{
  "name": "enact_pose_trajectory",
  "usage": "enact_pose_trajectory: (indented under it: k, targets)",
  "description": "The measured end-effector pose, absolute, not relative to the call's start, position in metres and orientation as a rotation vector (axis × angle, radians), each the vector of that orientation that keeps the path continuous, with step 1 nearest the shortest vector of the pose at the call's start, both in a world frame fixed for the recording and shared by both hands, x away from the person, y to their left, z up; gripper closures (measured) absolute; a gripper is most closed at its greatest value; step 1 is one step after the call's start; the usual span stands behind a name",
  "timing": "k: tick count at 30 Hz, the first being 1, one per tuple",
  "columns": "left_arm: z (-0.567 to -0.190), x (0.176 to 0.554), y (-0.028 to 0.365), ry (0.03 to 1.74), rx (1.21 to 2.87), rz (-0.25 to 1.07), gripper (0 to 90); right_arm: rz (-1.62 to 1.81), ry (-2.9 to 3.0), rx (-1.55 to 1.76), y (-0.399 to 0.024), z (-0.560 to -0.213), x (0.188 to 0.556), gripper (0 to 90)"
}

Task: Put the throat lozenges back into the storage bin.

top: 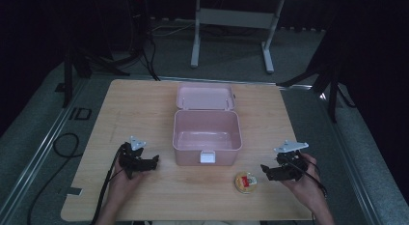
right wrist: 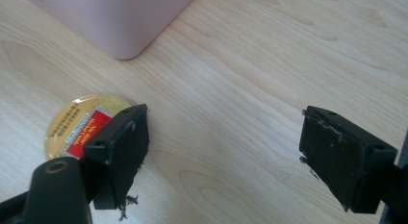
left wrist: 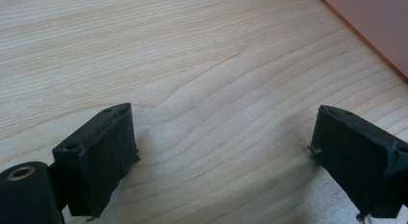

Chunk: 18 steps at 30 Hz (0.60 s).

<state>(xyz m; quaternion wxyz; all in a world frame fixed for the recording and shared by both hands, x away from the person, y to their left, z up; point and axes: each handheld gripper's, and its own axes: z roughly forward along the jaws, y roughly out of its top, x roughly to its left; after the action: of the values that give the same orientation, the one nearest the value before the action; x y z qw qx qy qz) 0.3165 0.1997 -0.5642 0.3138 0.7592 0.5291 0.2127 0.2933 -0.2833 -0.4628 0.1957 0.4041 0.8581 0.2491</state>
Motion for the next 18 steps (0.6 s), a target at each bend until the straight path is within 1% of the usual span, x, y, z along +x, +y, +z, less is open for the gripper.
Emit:
enact_pose_trajectory:
  k: [18]
  targets:
    - [-0.564, 0.317, 0.2, 1.395, 2.001, 0.56, 8.9, 0.584, 2.502, 1.047, -0.263, -0.457, 0.295, 17.6]
